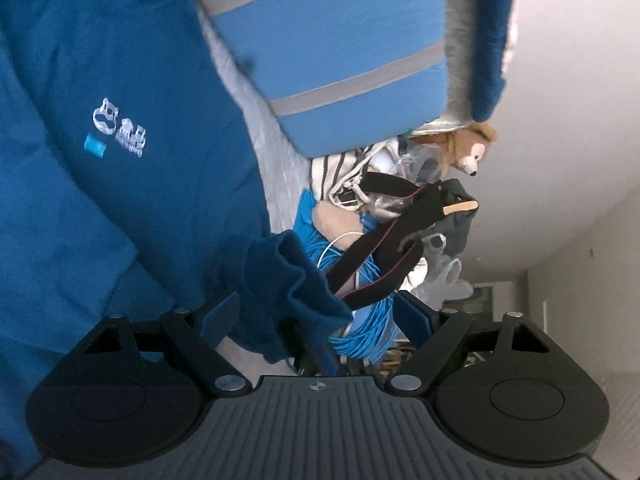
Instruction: Fold clothes
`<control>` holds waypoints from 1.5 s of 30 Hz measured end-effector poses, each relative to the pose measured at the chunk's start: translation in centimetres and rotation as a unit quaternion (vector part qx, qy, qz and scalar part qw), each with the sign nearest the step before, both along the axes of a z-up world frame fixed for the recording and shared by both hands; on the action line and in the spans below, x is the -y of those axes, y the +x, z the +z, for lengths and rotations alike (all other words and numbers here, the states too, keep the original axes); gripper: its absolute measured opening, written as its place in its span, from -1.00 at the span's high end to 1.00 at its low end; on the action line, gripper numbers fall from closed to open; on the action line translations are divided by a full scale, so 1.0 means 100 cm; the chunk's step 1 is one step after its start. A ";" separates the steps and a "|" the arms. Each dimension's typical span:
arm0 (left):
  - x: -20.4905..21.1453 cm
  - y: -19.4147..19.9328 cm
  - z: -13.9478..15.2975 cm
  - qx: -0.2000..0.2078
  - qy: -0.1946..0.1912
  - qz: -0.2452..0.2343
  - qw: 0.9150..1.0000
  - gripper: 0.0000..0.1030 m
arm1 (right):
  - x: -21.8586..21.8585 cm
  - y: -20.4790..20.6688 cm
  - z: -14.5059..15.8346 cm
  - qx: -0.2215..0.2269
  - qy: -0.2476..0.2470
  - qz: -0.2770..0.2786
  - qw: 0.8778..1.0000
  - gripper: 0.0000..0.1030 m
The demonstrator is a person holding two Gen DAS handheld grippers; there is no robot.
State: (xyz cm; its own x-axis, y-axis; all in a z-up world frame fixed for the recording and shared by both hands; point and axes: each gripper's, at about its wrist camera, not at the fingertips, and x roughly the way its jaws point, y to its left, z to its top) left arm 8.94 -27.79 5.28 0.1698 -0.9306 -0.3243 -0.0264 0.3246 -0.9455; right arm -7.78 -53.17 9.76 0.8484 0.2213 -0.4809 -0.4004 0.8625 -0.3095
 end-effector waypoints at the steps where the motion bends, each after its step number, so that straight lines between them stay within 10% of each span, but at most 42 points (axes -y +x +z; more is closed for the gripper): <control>1: 0.002 0.001 -0.004 -0.007 0.001 0.001 1.000 -0.61 | -0.006 -0.004 -0.002 0.010 -0.013 0.005 1.000 0.79; 13: 0.016 -0.001 -0.008 -0.020 0.029 -0.006 0.999 0.79 | -0.042 -0.027 -0.030 0.102 -0.140 0.035 0.984 0.79; 15: 0.017 -0.004 0.001 0.008 0.033 -0.010 0.999 0.82 | -0.048 -0.030 -0.035 0.117 -0.160 0.039 0.979 0.71; 21: 0.021 -0.010 0.033 0.085 0.040 -0.015 0.995 0.83 | -0.028 -0.028 -0.044 0.126 -0.176 0.001 0.976 -0.59; 45: -0.036 -0.014 0.138 0.259 0.072 0.065 0.961 0.83 | 0.088 0.025 -0.071 0.021 -0.033 -0.216 0.976 -0.85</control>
